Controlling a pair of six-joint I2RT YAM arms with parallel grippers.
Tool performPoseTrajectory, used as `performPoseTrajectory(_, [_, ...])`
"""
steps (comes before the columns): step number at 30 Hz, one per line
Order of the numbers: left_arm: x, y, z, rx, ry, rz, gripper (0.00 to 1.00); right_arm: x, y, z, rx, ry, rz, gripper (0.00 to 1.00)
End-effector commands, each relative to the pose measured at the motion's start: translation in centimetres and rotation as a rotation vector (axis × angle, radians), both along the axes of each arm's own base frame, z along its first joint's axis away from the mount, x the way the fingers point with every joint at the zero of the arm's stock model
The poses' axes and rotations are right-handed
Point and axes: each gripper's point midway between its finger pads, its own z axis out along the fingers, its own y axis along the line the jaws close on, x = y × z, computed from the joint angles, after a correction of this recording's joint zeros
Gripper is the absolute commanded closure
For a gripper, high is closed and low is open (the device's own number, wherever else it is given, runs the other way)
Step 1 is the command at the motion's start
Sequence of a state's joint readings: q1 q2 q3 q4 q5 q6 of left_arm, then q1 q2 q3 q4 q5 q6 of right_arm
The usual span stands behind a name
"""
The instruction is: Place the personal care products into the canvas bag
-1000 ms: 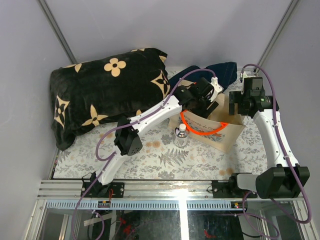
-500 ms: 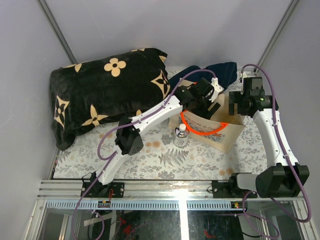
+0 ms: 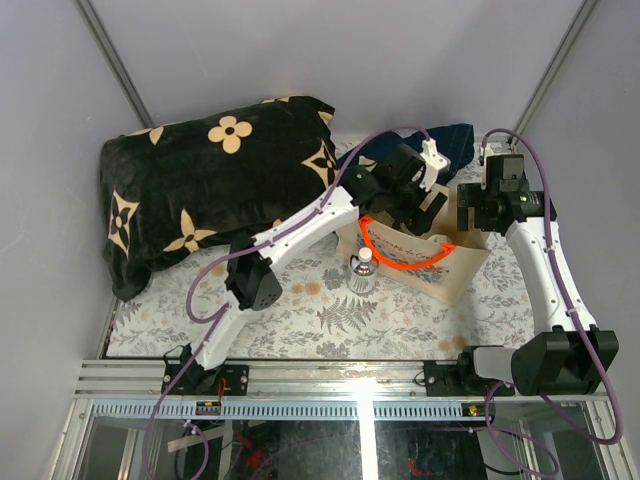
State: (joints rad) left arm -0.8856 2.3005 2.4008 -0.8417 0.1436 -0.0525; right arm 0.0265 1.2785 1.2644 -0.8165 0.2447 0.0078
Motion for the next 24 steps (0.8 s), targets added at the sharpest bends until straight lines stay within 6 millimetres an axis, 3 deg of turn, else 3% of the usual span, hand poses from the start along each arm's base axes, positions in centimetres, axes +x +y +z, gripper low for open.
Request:
performPoseTrajectory(1, [1.0,1.3,12.7,-0.250,-0.166,0.039,0.12,1.1,0.2,0.9,0.000,-0.049,0.003,0.00])
performPoseTrajectory(3, [0.8,3.0,15.9,-0.290,-0.221,0.057,0.12,1.1,0.2,0.9,-0.002,-0.049,0.002,0.00])
performPoseTrajectory(8, [-1.3,8.5,21.4,-0.337,-0.324,0.092,0.11,1.3,0.2,0.8,0.000,-0.043,-0.003,0.00])
performPoseTrajectory(11, [-3.7,11.2,23.1,-0.335,-0.339,0.090,0.10,1.4,0.1,0.9,-0.005,-0.045,-0.010,0.00])
performPoseTrajectory(13, [-5.2,12.7,22.7,-0.309,-0.309,0.089,0.10,1.5,-0.3,1.1,-0.023,-0.040,-0.028,0.00])
performPoseTrajectory(15, [-6.3,13.6,20.0,-0.249,-0.233,0.095,0.10,1.4,-0.9,1.2,-0.052,-0.027,-0.054,0.00])
performPoseTrajectory(21, [-9.6,15.6,9.0,-0.034,-0.014,0.112,0.13,1.5,-1.1,2.1,-0.056,-0.054,-0.074,0.01])
performPoseTrajectory(23, [-9.8,16.3,6.5,0.012,0.017,0.138,0.14,1.5,-1.2,2.8,-0.058,-0.073,-0.071,0.00])
performPoseTrajectory(24, [-9.7,16.3,6.1,0.013,0.013,0.151,0.14,1.5,-1.2,3.4,-0.060,-0.092,-0.068,0.00])
